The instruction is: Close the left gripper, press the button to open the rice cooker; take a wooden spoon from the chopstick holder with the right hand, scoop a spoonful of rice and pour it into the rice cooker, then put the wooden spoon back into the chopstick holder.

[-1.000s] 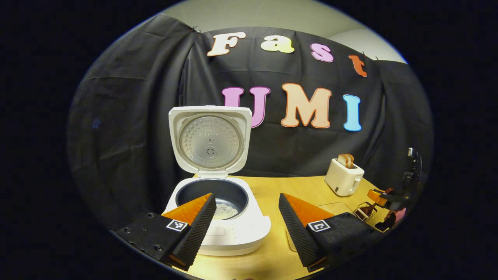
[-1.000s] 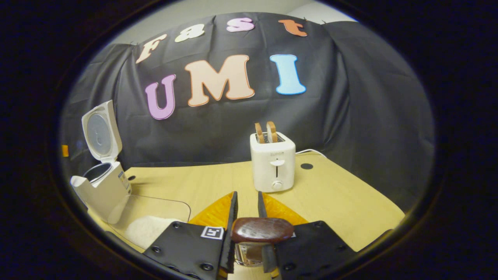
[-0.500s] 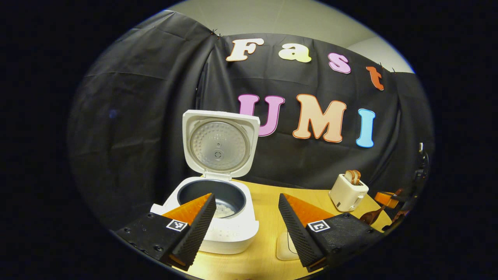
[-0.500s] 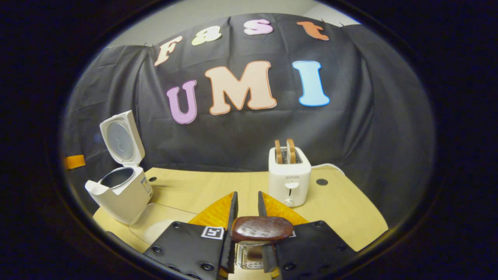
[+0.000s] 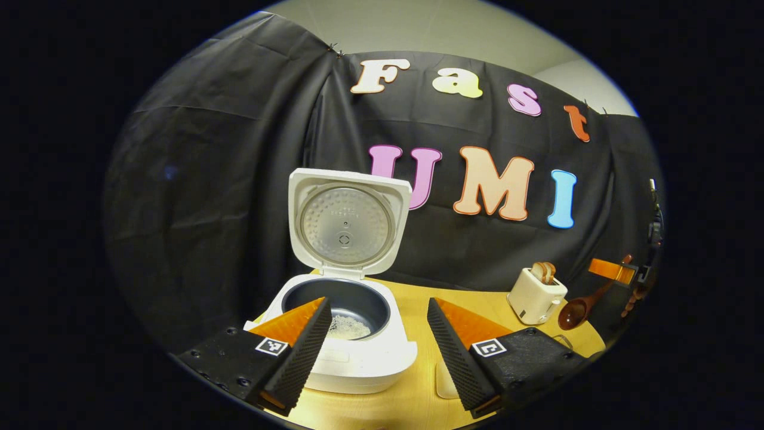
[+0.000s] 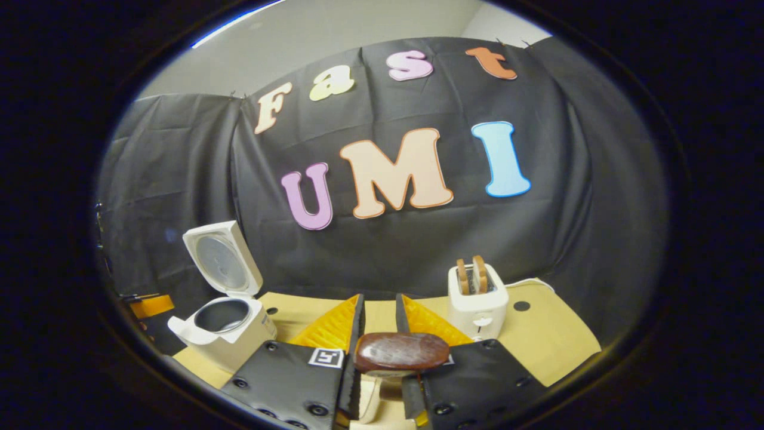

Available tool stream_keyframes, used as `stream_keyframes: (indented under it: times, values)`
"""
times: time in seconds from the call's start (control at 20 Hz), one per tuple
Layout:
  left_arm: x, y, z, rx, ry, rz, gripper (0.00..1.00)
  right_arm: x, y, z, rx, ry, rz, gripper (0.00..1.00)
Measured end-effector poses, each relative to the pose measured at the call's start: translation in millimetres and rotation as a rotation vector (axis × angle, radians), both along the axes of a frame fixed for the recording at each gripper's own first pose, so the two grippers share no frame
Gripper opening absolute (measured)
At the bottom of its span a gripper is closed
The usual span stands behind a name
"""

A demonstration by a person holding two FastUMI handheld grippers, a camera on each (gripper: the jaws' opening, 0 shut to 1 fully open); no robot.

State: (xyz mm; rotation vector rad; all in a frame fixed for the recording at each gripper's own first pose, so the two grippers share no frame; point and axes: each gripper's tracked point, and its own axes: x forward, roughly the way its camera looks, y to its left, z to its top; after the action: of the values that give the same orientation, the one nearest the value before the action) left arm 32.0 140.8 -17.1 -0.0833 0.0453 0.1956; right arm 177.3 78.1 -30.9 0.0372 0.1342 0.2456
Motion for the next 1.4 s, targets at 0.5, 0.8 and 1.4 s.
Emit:
stream_keyframes:
  times: [0.5, 0.8, 1.4]
  values:
    - [7.8, 19.3, -10.6, 0.036, 0.033, -0.136, 0.95, -18.1, 110.6, -141.6, -0.19, 0.127, 0.046, 0.32]
    - [5.9, 39.9, -13.8, 0.058, 0.05, -0.15, 0.96, -18.7, 130.9, -175.2, -0.187, 0.173, 0.039, 0.32]
    - [5.9, 61.5, -15.4, 0.062, 0.044, -0.164, 0.95, -21.1, 141.9, -170.9, 0.131, 0.273, -0.054, 0.32]
